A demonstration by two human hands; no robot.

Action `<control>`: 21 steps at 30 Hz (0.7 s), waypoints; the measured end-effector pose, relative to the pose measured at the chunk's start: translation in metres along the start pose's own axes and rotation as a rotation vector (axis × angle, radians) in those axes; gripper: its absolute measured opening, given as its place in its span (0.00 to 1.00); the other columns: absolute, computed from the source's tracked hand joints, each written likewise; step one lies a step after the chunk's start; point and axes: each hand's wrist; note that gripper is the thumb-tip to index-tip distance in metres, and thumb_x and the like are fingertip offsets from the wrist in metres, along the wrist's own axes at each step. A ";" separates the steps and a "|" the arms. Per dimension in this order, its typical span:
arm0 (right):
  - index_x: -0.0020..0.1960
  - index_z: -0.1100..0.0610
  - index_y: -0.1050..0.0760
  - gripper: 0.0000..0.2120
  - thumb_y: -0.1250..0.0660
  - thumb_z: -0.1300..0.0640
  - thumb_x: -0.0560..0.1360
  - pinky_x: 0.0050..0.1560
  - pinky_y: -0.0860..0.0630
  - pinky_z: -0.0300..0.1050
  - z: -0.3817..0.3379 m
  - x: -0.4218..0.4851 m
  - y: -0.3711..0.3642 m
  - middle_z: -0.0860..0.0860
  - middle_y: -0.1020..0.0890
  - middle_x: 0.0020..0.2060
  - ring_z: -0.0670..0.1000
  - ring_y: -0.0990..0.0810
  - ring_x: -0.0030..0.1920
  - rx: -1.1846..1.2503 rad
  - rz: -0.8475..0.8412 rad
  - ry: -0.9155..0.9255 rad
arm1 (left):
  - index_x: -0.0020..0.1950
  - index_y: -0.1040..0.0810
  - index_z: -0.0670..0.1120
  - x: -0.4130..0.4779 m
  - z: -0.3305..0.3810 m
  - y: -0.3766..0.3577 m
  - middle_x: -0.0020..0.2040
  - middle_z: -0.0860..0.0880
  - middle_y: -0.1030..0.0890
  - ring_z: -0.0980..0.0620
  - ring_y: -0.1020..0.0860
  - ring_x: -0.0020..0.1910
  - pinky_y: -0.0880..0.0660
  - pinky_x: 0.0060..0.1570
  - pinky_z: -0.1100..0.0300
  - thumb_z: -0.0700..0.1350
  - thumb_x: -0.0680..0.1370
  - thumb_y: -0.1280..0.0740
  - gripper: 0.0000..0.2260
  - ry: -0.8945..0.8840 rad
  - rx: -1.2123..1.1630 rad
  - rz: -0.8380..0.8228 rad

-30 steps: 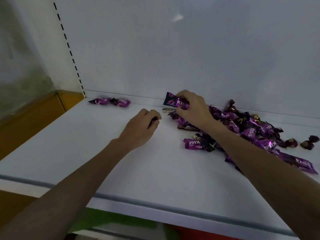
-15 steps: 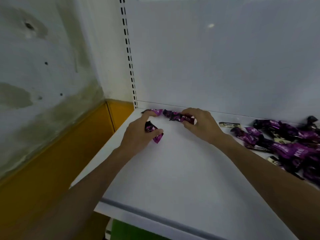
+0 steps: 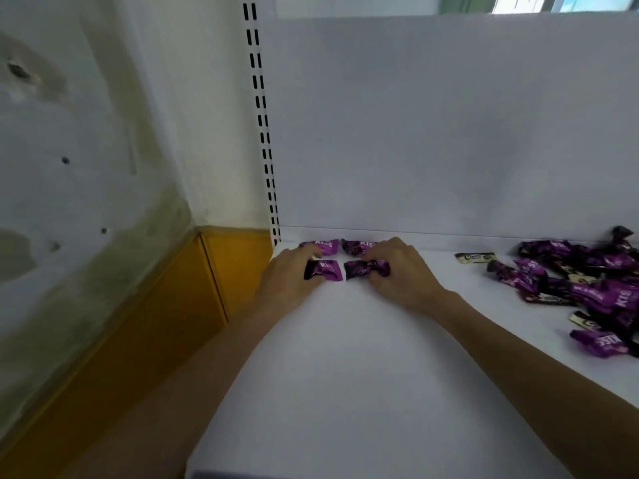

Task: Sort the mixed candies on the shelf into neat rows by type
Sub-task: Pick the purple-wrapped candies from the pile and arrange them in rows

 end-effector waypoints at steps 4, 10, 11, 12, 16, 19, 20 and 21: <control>0.51 0.59 0.20 0.13 0.33 0.65 0.68 0.49 0.28 0.48 0.001 0.005 -0.004 0.56 0.18 0.46 0.57 0.25 0.50 0.016 0.043 -0.011 | 0.62 0.25 0.48 0.011 -0.004 -0.004 0.59 0.47 0.25 0.48 0.30 0.58 0.31 0.57 0.57 0.49 0.74 0.32 0.17 -0.070 0.170 0.055; 0.51 0.59 0.21 0.11 0.33 0.64 0.69 0.49 0.28 0.48 -0.004 0.001 -0.008 0.56 0.19 0.48 0.57 0.25 0.52 0.006 0.073 -0.049 | 0.65 0.27 0.48 0.015 -0.009 -0.008 0.59 0.45 0.25 0.47 0.30 0.58 0.33 0.57 0.56 0.48 0.76 0.33 0.18 -0.092 0.168 0.065; 0.51 0.59 0.21 0.11 0.33 0.64 0.68 0.50 0.27 0.50 -0.005 0.001 -0.008 0.56 0.19 0.48 0.58 0.25 0.52 -0.007 0.081 -0.047 | 0.65 0.27 0.48 0.015 -0.010 -0.008 0.59 0.45 0.25 0.47 0.30 0.58 0.33 0.57 0.56 0.47 0.75 0.33 0.18 -0.097 0.159 0.064; 0.51 0.59 0.21 0.11 0.33 0.64 0.68 0.50 0.26 0.51 -0.005 0.000 -0.008 0.57 0.19 0.48 0.59 0.24 0.51 -0.021 0.086 -0.044 | 0.65 0.27 0.48 0.015 -0.010 -0.007 0.59 0.45 0.25 0.47 0.31 0.58 0.33 0.57 0.56 0.47 0.75 0.33 0.18 -0.101 0.155 0.060; 0.53 0.59 0.21 0.13 0.34 0.64 0.70 0.51 0.27 0.52 -0.003 -0.002 -0.009 0.57 0.19 0.51 0.59 0.25 0.53 -0.037 0.083 -0.062 | 0.64 0.27 0.48 0.015 -0.009 -0.005 0.59 0.45 0.26 0.47 0.31 0.59 0.32 0.58 0.56 0.47 0.75 0.32 0.18 -0.087 0.140 0.066; 0.55 0.58 0.21 0.13 0.35 0.63 0.71 0.52 0.28 0.50 -0.003 -0.001 -0.008 0.56 0.20 0.52 0.58 0.25 0.55 -0.029 0.069 -0.077 | 0.63 0.26 0.48 0.013 -0.007 -0.002 0.58 0.45 0.25 0.47 0.30 0.58 0.32 0.56 0.57 0.46 0.75 0.33 0.16 -0.080 0.155 0.080; 0.55 0.57 0.21 0.13 0.35 0.63 0.72 0.52 0.28 0.50 -0.003 -0.001 -0.008 0.56 0.20 0.52 0.58 0.25 0.55 -0.028 0.062 -0.077 | 0.63 0.25 0.48 0.013 -0.007 -0.002 0.58 0.45 0.25 0.47 0.30 0.58 0.32 0.55 0.58 0.46 0.76 0.34 0.15 -0.079 0.162 0.081; 0.56 0.57 0.22 0.13 0.35 0.62 0.72 0.52 0.29 0.49 -0.003 -0.001 -0.008 0.56 0.20 0.53 0.58 0.26 0.55 -0.027 0.054 -0.075 | 0.62 0.24 0.48 0.013 -0.007 -0.002 0.58 0.46 0.24 0.47 0.29 0.58 0.33 0.54 0.58 0.45 0.76 0.34 0.14 -0.074 0.165 0.083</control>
Point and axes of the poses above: each hand's wrist, its own x-axis towards the middle knuckle, its own y-axis out of the back of the hand, z = x × y
